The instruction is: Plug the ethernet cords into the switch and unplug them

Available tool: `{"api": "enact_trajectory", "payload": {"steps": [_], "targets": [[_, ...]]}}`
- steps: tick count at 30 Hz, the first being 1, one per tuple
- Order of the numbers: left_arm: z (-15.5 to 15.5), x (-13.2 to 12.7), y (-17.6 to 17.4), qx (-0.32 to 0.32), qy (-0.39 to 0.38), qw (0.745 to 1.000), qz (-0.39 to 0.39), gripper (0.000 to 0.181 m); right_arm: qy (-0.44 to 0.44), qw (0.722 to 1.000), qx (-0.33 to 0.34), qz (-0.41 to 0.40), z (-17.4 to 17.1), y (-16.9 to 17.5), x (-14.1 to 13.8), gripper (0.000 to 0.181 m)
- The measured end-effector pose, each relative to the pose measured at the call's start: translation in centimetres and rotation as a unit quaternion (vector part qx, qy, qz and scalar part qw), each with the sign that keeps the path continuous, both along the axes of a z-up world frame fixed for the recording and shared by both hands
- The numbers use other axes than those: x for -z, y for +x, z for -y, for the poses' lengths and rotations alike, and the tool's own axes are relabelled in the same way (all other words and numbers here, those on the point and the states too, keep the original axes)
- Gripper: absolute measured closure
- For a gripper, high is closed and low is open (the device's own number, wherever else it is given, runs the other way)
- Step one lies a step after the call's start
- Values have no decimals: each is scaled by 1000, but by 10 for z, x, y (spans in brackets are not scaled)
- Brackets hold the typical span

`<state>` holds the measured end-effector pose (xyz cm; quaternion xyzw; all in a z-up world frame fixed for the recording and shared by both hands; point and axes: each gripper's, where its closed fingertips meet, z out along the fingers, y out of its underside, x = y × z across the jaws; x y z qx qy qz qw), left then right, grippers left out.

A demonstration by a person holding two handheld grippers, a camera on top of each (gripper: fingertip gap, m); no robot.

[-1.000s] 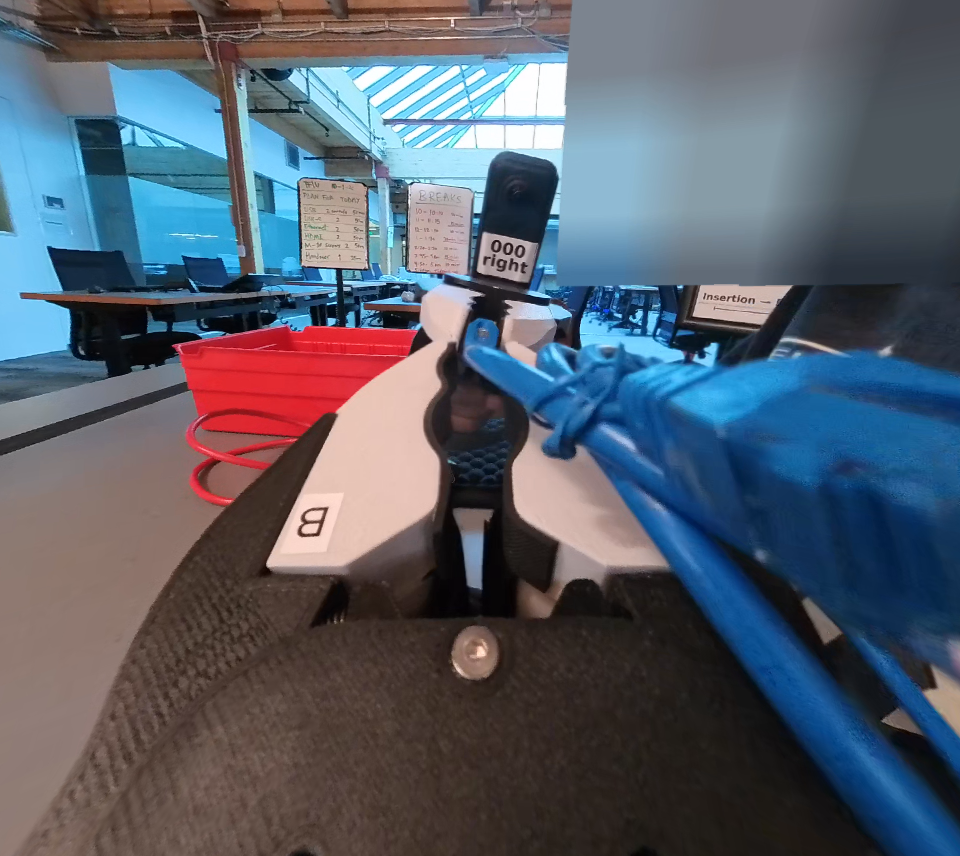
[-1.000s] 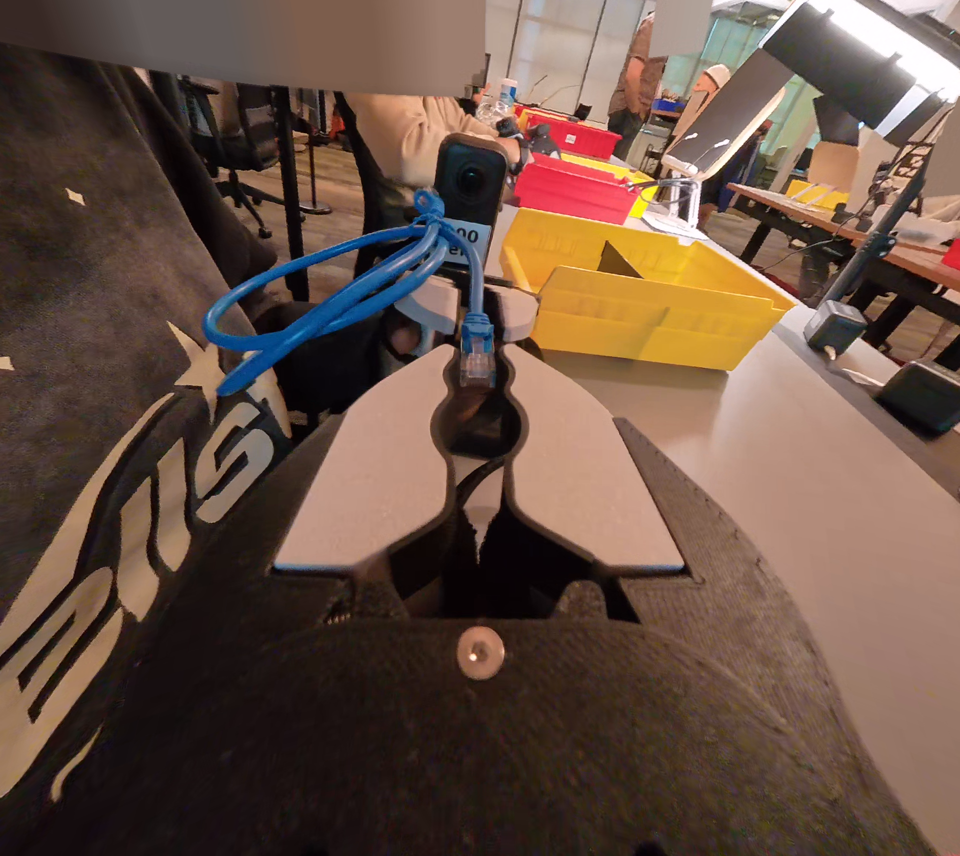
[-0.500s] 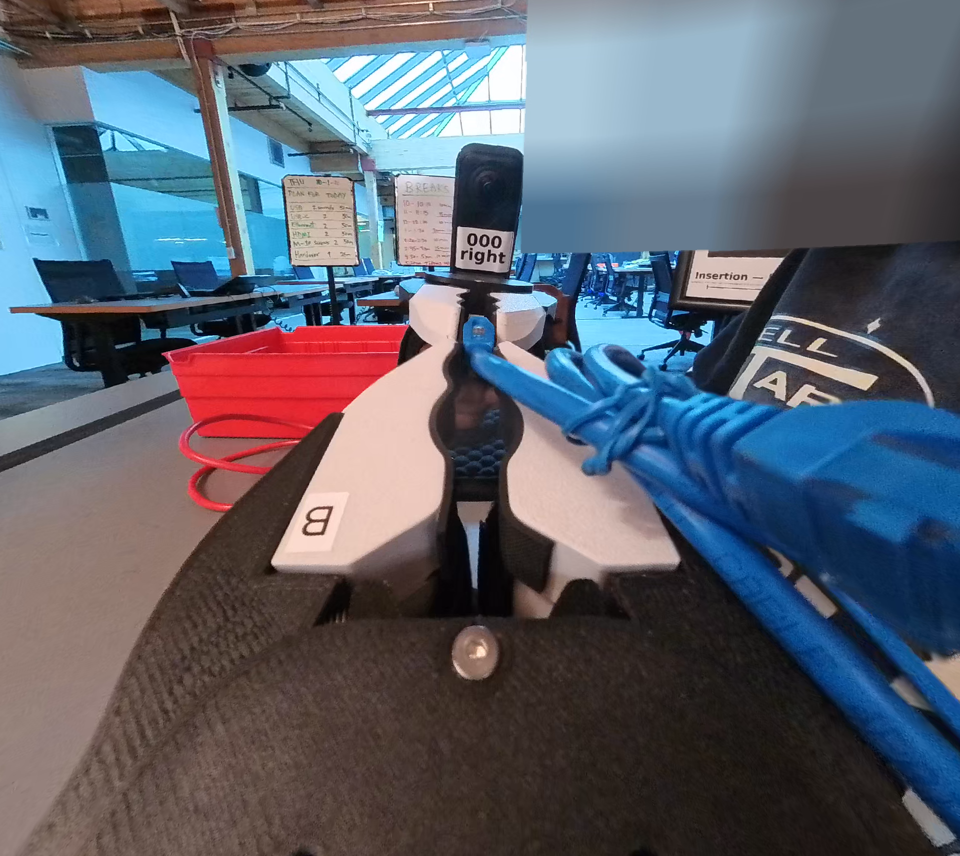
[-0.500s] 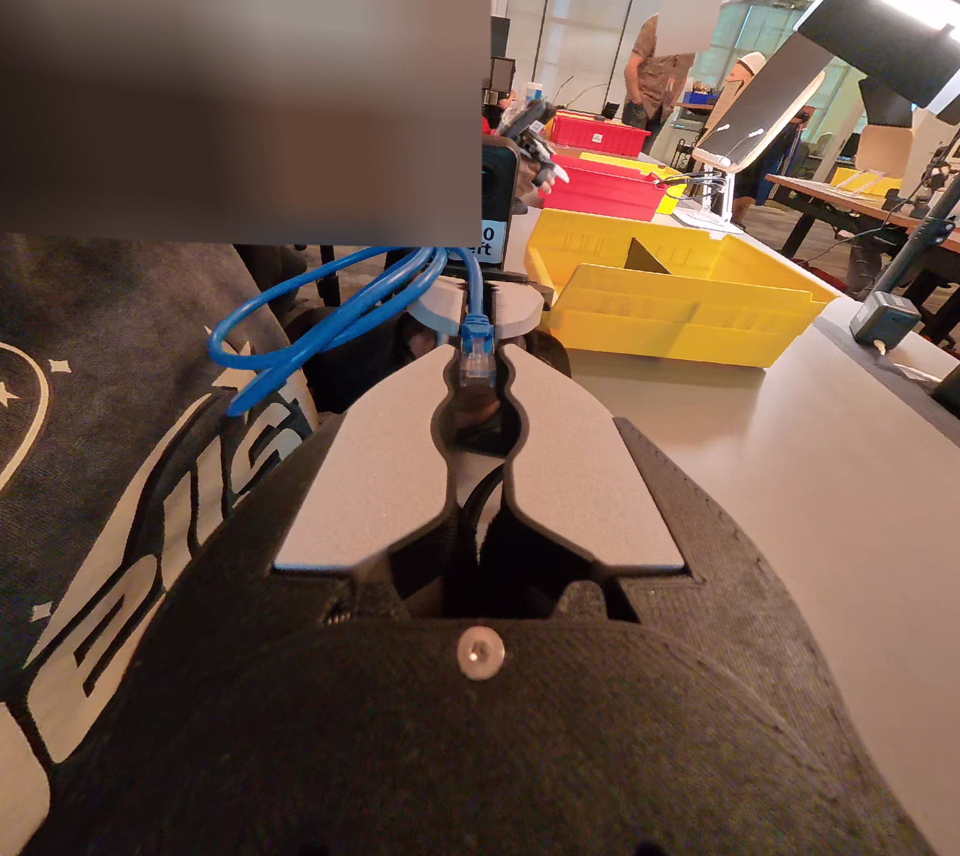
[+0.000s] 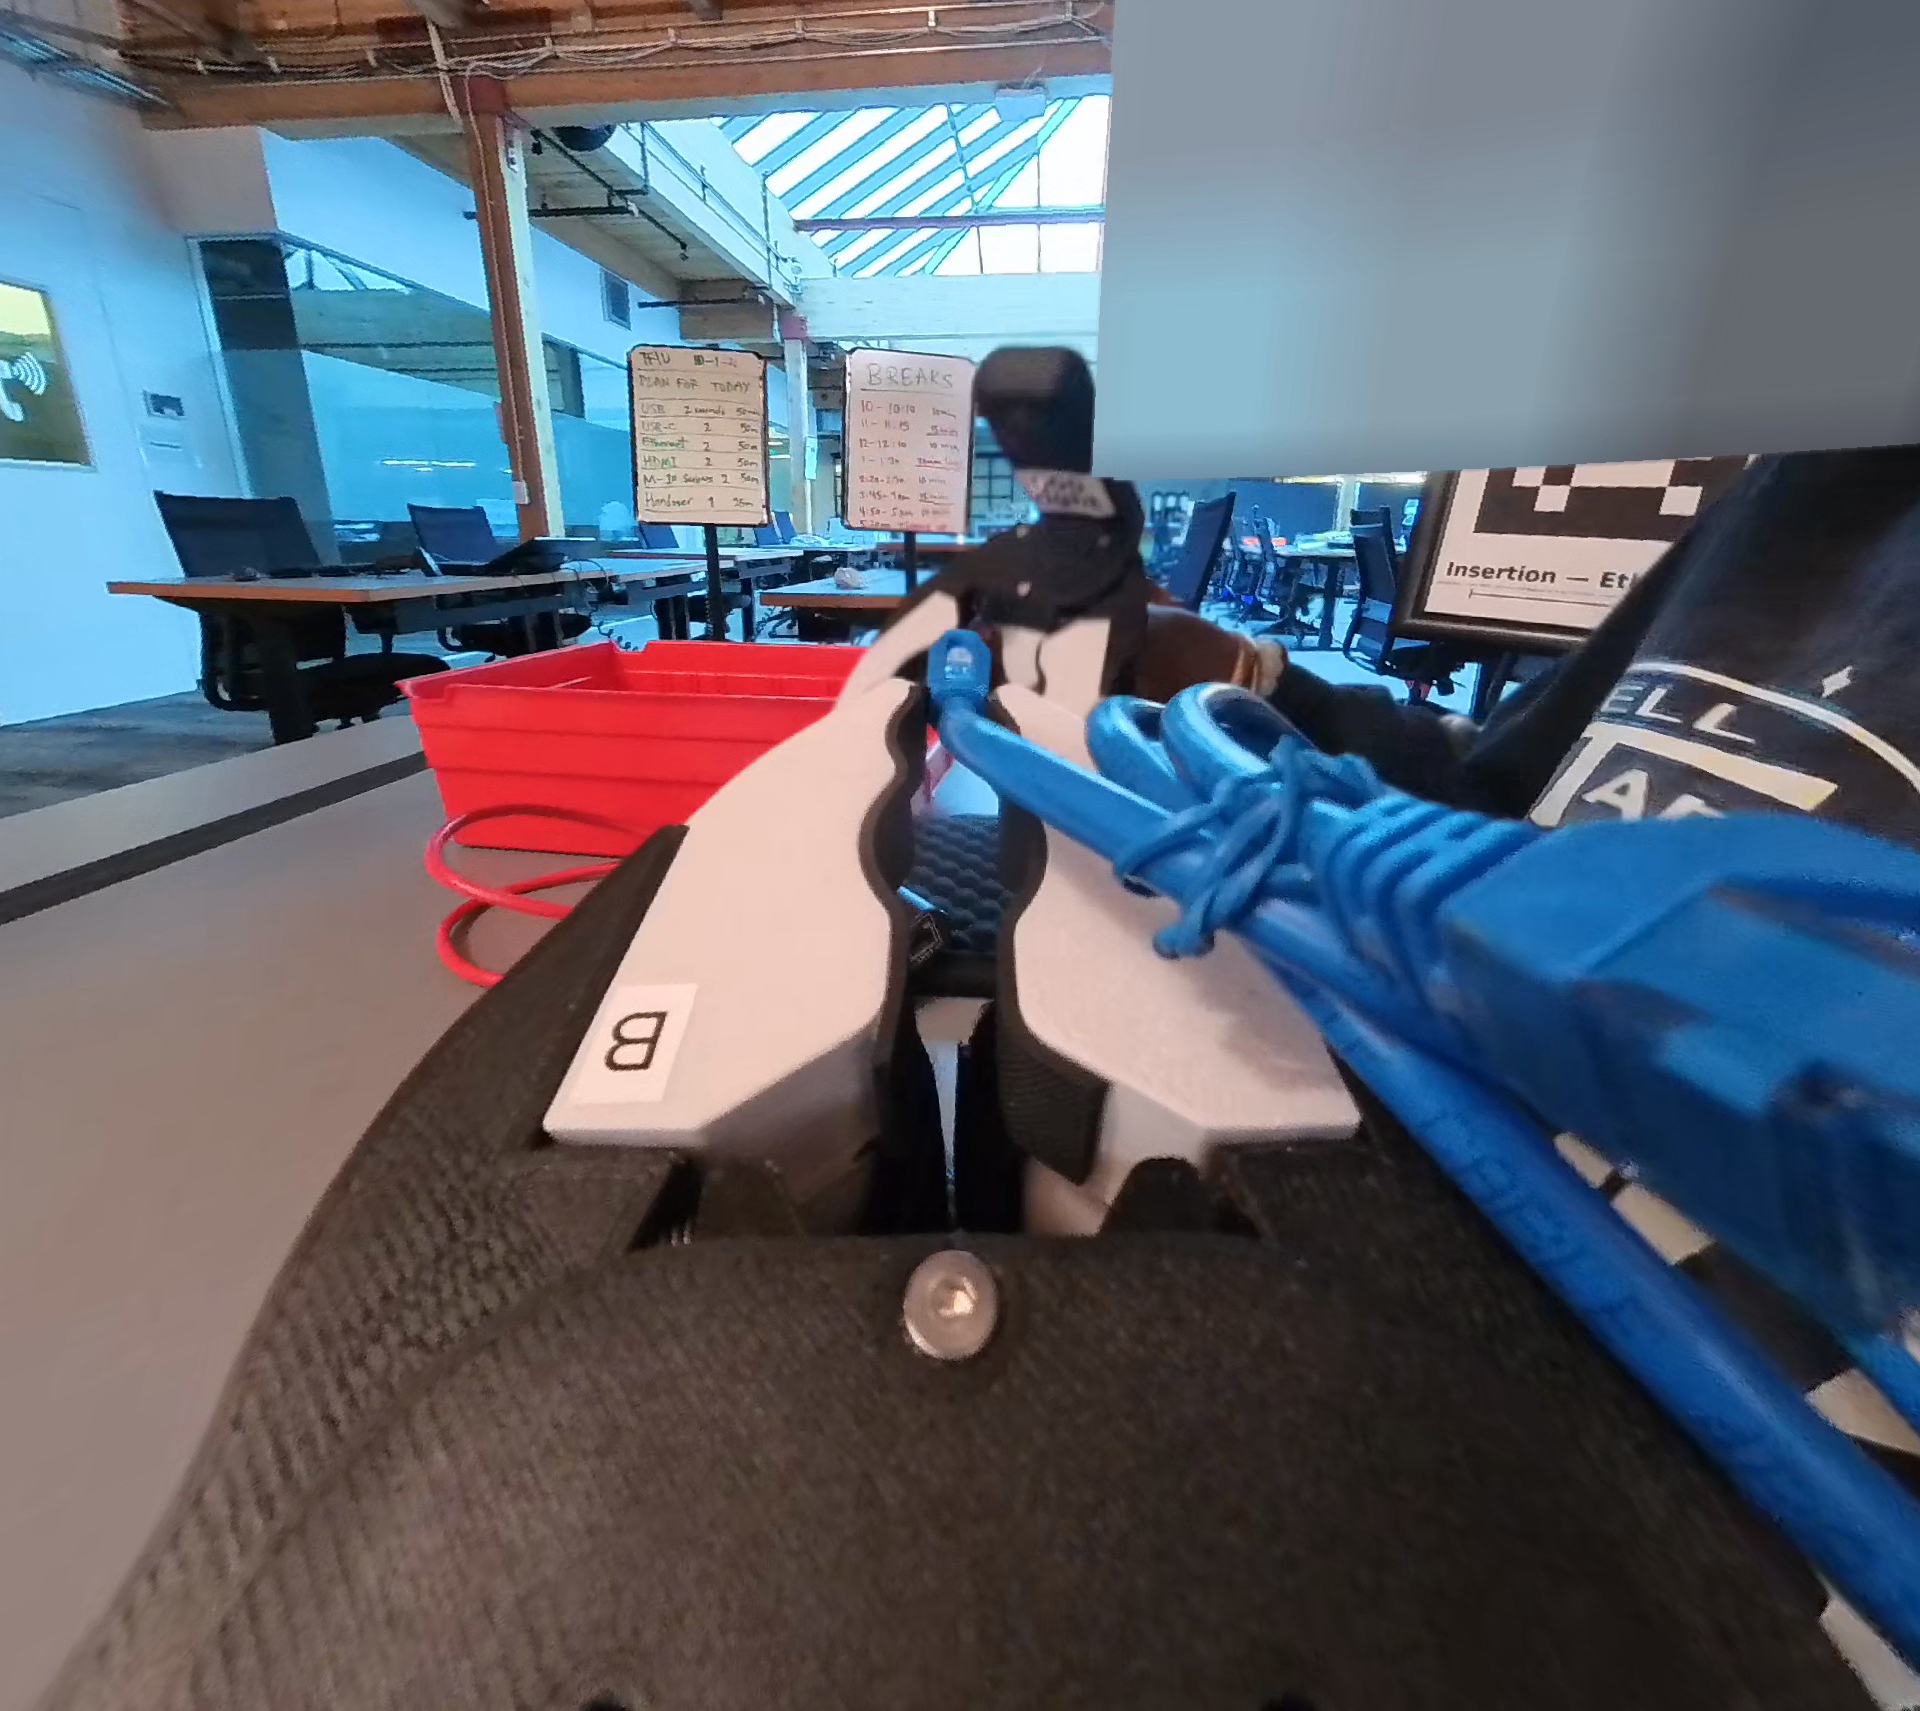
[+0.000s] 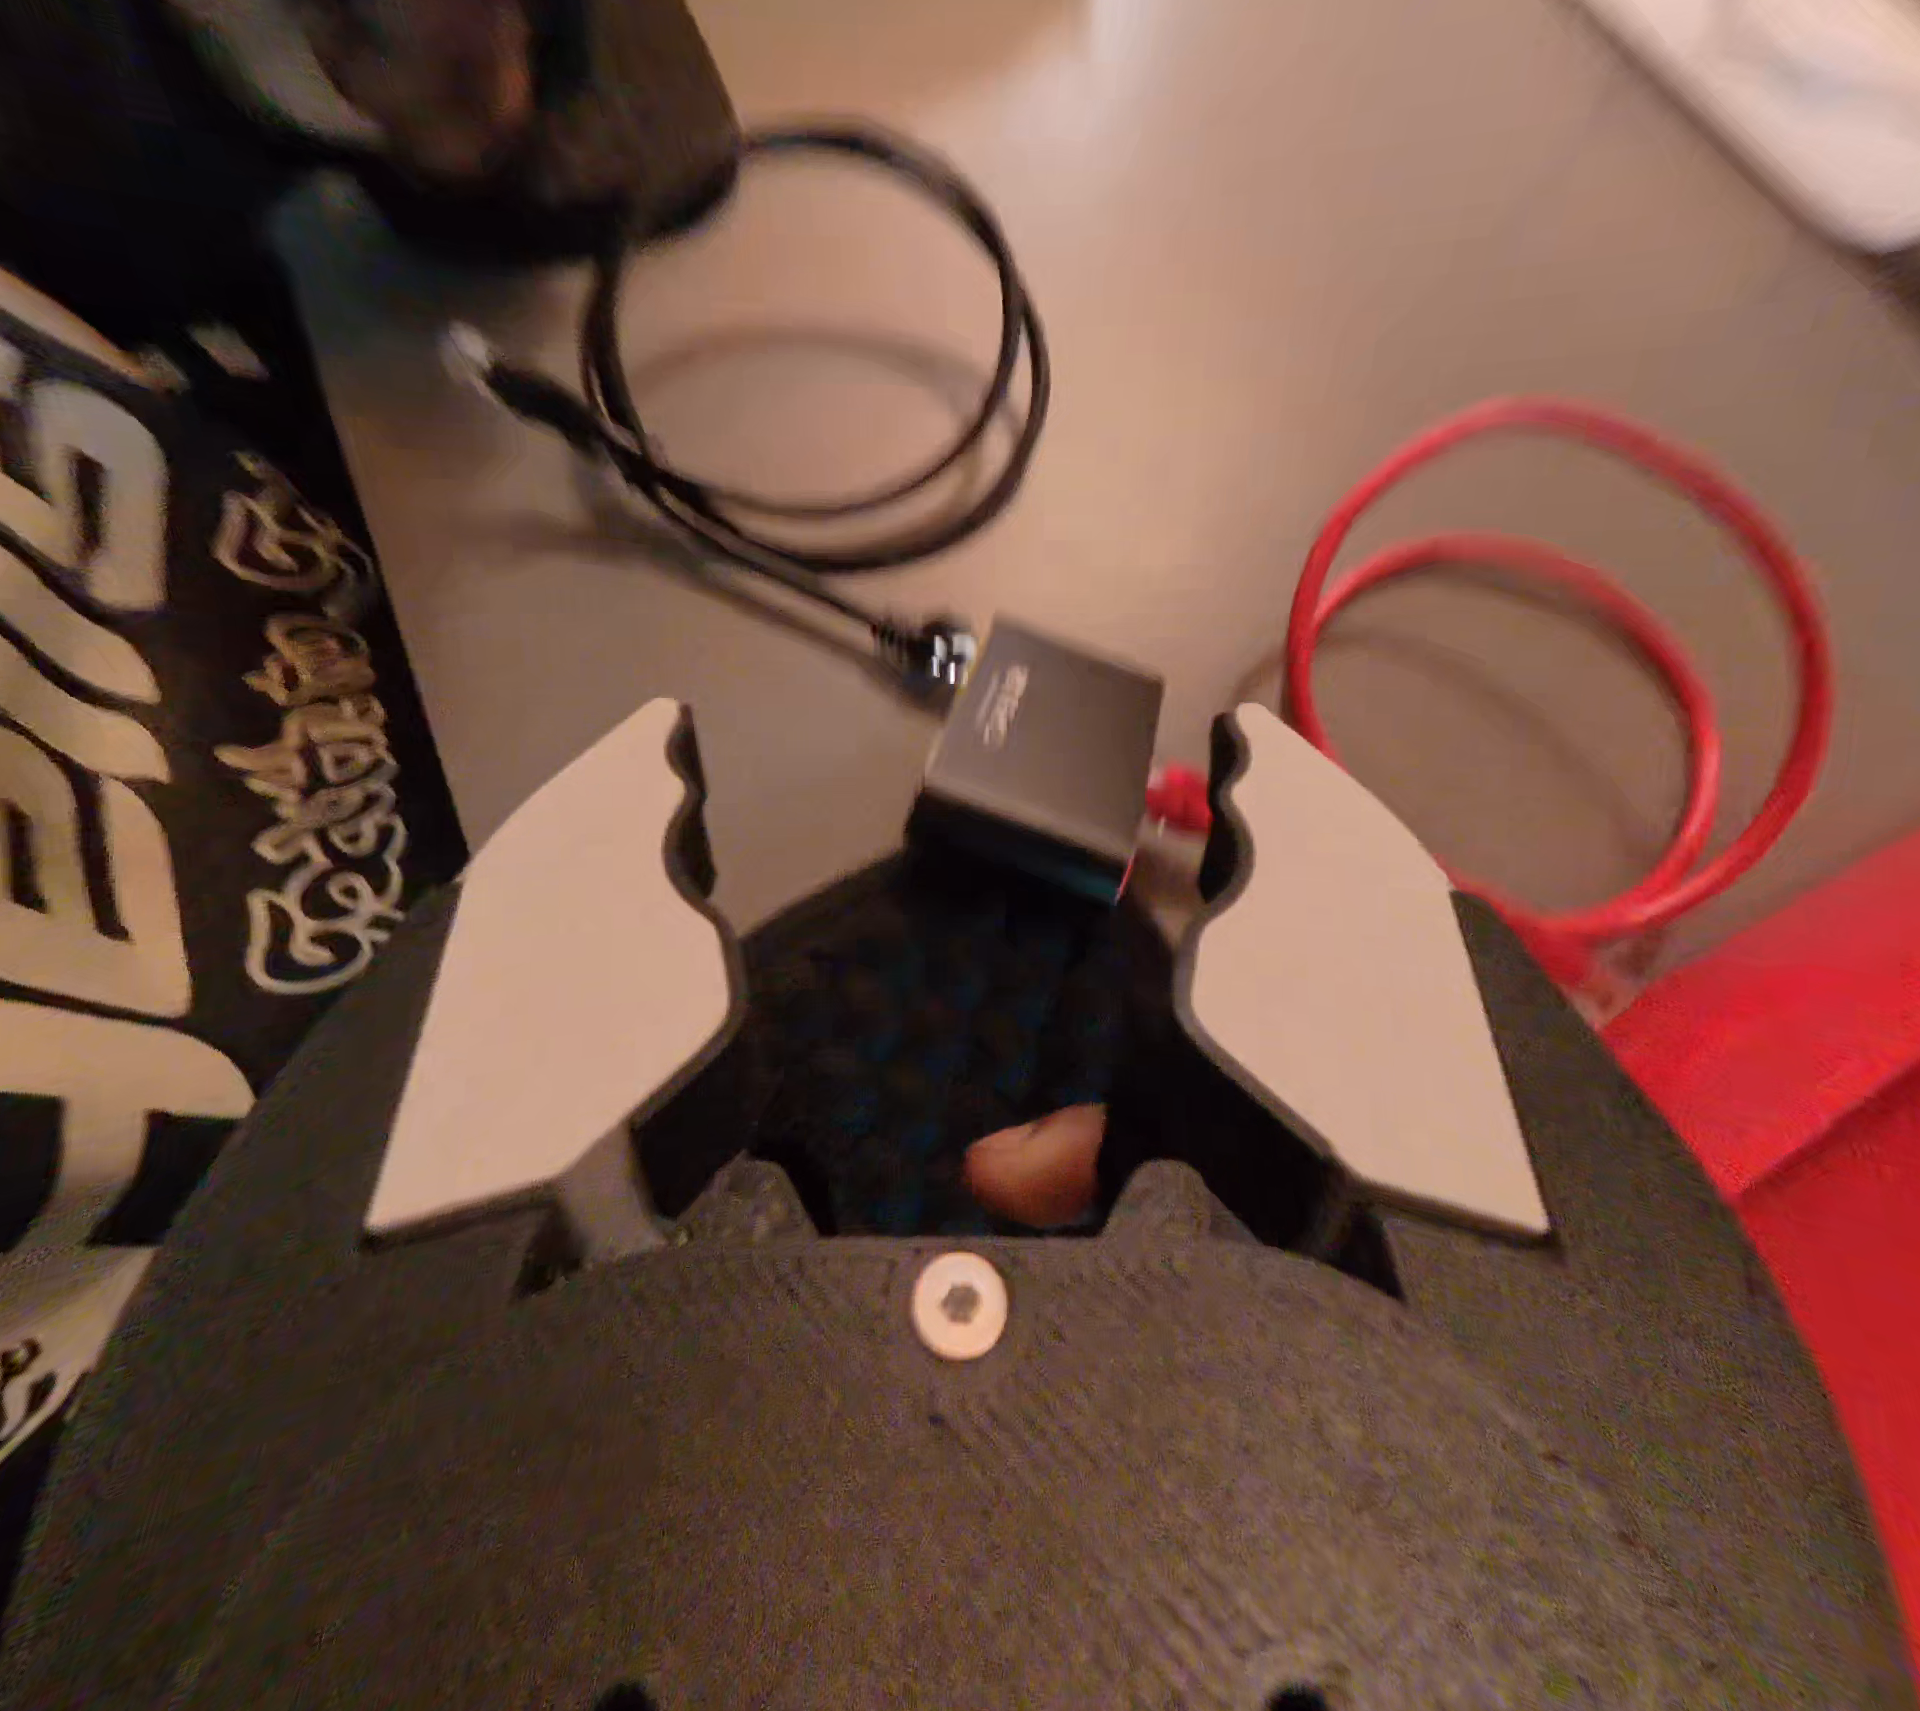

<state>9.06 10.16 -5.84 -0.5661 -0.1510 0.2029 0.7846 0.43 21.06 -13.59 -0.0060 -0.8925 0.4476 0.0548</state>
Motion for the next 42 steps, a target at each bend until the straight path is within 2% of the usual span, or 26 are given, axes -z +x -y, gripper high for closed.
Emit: {"api": "enact_trajectory", "payload": {"steps": [2, 5, 10, 11, 12, 13, 16, 19, 21, 24, 27, 30, 32, 33, 35, 36, 38, 40, 42], "targets": [[-1, 1, 0, -3, -5, 1000, -2, 172, 40, 998, 37, 10, -12, -5, 30, 83], [0, 2, -3, -15, -6, 1000, -1, 172, 42, 995, 86, 9, -17, -12, 51, 87], [-3, 5, -9, -56, -34, 998, -1, 172, 48, 992, 116, -5, -8, -21, 58, 97], [-5, 5, -10, -69, -44, 997, 0, 176, 57, 991, 118, -7, -7, -23, 61, 104], [-7, 5, -11, -81, -49, 996, 3, 172, 67, 991, 118, -11, -6, -24, 63, 121], [-9, 3, -13, -94, -46, 994, 11, 171, 74, 990, 123, -16, -6, -26, 65, 121], [-10, -9, -16, -133, 19, 990, 46, 171, 61, 988, 137, -44, -1, -31, 61, 121], [-14, -25, -9, -132, 118, 983, 51, 171, -4, 986, 154, -59, 8, -34, 41, 121], [-24, -21, -8, -133, 132, 981, 56, 176, -30, 983, 167, -65, 10, -35, 32, 122], [-31, -8, -13, -150, 114, 981, 55, 172, 16, 984, 167, -58, 6, -30, 41, 122], [-32, -1, -16, -143, 103, 982, 62, 171, 71, 982, 173, -33, -3, -17, 50, 121], [-33, 1, -15, -127, 94, 986, 55, 171, 131, 975, 174, -42, -14, -2, 61, 121], [-36, 5, -16, -115, 75, 989, 59, 171, 149, 975, 149, -64, -18, 7, 62, 119], [-36, 6, -15, -112, 71, 990, 56, 172, 163, 977, 119, -75, -21, 12, 62, 109], [-35, 3, -13, -112, 66, 991, 41, 171, 168, 978, 15, -123, -21, 25, 57, 89], [-34, 2, -12, -111, 63, 991, 35, 171, 164, 969, -38, -178, -22, 26, 51, 87], [-33, -1, -9, -105, 56, 993, 24, 172, 143, 934, -93, -315, -24, 14, 35, 89], [-31, -3, -7, -103, 52, 993, 13, 172, 105, 910, -130, -378, -19, 8, 27, 94], [-30, -3, -7, -103, 50, 993, 9, 172, 94, 895, -151, -409, -14, -1, 30, 94]]}}
